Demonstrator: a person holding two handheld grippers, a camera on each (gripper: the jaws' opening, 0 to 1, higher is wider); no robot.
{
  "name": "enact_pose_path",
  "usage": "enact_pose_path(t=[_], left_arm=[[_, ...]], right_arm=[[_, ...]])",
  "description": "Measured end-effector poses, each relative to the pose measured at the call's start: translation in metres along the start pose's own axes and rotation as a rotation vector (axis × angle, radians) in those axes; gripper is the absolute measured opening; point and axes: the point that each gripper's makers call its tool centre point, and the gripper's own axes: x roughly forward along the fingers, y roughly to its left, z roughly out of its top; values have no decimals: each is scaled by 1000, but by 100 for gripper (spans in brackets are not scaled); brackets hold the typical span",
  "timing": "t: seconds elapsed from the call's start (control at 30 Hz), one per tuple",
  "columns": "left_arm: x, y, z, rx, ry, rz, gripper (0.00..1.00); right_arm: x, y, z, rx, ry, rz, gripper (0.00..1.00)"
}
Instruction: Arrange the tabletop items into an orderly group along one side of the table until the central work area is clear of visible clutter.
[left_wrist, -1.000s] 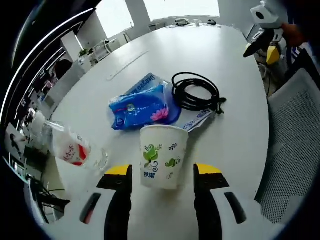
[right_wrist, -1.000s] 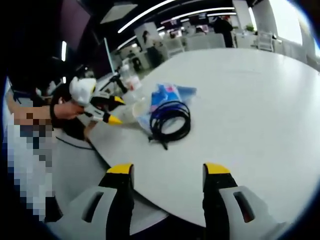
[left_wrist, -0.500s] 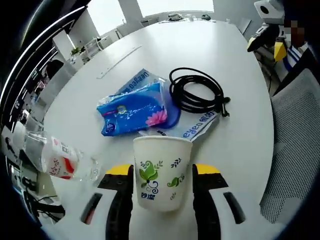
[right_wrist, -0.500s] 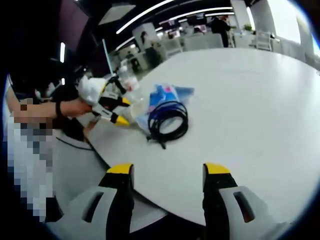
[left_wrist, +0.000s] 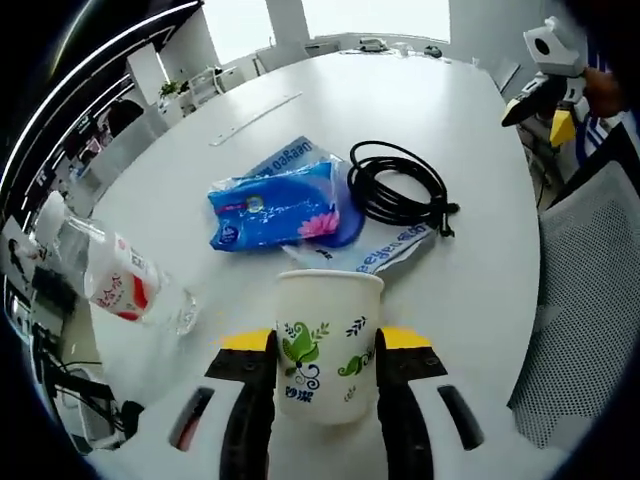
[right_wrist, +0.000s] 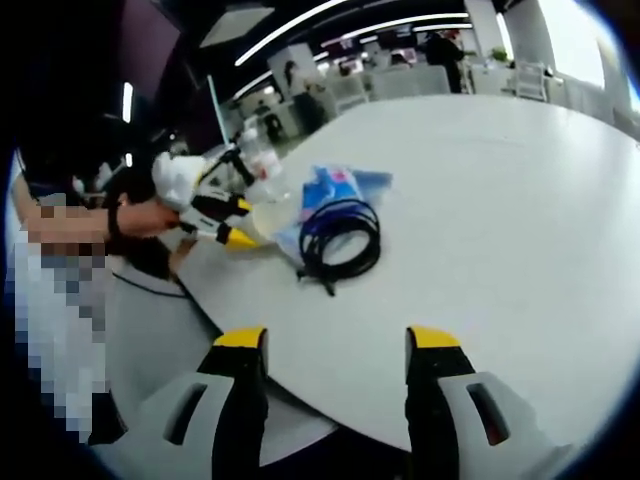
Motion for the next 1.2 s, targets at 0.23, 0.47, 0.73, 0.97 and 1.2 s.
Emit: enact_pose_path(t=[0.23,0.47,0.73,0.97,1.2], left_arm=[[-21,-10,-8,-125,-55,28,39],[-41,-24,-16,-279,-104,49,39],[-57,-41,-22,-331,-116,90,39],[-64,-47,-15,-374,-139,96,39],[-62,-54,0,-344,-155,86,39]], right_arm=[[4,4,2,-18,2,9,53],[12,12,2,-36,14,37,52],[16,20,-1,-57,34,62,49],[22,31,0,-100,60,96,49],[38,62,3,-161,83,211,48]])
